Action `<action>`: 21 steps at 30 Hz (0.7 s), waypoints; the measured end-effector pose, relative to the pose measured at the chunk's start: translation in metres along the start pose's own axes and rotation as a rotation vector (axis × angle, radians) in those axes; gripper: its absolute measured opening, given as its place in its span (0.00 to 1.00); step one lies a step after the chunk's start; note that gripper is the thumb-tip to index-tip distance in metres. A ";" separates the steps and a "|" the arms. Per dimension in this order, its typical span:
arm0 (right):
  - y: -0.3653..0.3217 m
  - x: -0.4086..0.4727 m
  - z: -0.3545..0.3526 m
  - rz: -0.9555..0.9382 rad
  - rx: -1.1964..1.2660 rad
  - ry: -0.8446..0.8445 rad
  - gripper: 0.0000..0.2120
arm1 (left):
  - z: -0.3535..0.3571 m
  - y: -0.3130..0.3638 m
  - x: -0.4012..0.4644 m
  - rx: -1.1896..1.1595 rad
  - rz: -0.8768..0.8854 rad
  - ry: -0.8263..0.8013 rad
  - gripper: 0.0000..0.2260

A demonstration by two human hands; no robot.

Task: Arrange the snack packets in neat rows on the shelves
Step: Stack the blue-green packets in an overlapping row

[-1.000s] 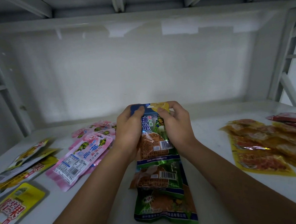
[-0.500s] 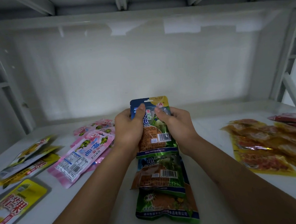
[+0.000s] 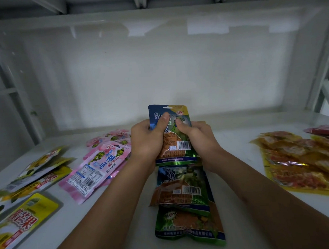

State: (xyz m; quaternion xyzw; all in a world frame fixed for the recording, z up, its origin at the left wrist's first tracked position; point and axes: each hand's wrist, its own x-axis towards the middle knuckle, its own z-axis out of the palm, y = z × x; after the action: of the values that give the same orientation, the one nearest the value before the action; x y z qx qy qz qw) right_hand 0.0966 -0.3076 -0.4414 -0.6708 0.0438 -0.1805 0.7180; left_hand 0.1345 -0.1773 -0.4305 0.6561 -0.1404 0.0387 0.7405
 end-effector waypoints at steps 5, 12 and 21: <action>0.009 0.004 -0.002 -0.118 -0.118 0.125 0.17 | 0.001 0.000 0.000 -0.001 -0.081 -0.061 0.13; 0.004 0.004 -0.003 -0.140 -0.114 0.178 0.24 | 0.003 -0.001 -0.001 0.039 -0.156 -0.148 0.08; 0.005 -0.002 0.002 -0.050 -0.205 0.060 0.21 | -0.003 -0.004 0.003 -0.048 -0.069 -0.039 0.11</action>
State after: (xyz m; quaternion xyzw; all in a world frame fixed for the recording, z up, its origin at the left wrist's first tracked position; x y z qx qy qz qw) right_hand 0.0964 -0.3052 -0.4460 -0.7359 0.0669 -0.2128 0.6393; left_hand 0.1391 -0.1753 -0.4339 0.6433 -0.1329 -0.0029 0.7540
